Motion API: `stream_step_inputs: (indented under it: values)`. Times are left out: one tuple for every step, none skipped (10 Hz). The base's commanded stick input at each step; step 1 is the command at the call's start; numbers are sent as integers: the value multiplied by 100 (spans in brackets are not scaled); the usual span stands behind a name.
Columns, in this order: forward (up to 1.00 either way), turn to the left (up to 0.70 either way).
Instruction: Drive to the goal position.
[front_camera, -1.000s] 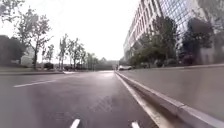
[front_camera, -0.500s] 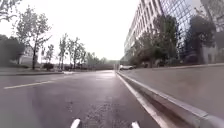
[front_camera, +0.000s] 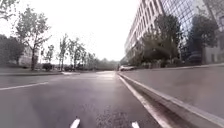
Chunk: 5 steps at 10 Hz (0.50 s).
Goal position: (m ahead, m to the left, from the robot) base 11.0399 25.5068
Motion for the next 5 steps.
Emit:
stream_step_inputs:
  values:
    - [70,0]
    - [70,0]
    - [70,0]
    - [70,0]
    - [70,0]
